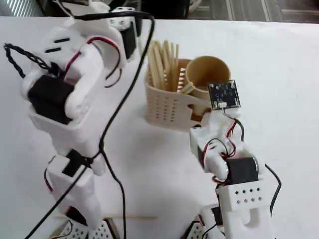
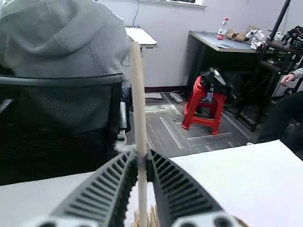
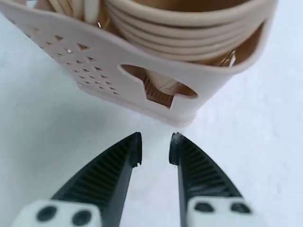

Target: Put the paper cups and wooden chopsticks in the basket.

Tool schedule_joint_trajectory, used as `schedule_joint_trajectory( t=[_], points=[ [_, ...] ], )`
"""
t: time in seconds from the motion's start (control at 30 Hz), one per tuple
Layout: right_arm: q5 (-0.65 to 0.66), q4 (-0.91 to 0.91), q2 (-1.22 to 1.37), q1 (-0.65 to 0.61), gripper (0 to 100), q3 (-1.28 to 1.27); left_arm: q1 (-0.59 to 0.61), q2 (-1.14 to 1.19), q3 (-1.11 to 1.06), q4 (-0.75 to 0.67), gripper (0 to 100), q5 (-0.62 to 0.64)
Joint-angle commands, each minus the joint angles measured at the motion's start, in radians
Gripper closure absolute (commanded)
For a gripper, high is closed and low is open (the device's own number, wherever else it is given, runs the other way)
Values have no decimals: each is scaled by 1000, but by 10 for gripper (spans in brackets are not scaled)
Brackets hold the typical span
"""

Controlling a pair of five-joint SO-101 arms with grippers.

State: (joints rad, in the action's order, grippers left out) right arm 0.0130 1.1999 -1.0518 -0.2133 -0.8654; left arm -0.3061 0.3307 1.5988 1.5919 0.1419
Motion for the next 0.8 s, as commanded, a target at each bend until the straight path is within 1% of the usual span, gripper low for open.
schedule_joint_trajectory(
  t=[0.0, 0.23, 0.4, 0.5, 0.6, 0.7, 0.77],
  points=[
    [-9, -18, -22, 7, 892, 8, -50, 47, 28, -28, 977, 12],
    [-9, -18, -16, 7, 892, 8, -53, 193, 32, -17, 969, 12],
    [-9, -18, -15, 7, 891, 8, -51, 199, 34, 25, 845, 15],
    [-9, -18, -15, 7, 890, 8, -45, 197, 35, 20, 846, 6],
    [-9, -18, -15, 7, 890, 8, -35, 194, 78, 49, 846, 5],
    [-9, -18, -15, 7, 890, 8, -19, 133, 71, 72, 846, 5],
    [-9, -18, -15, 7, 890, 8, 7, 81, 71, 114, 846, 5]
  ],
)
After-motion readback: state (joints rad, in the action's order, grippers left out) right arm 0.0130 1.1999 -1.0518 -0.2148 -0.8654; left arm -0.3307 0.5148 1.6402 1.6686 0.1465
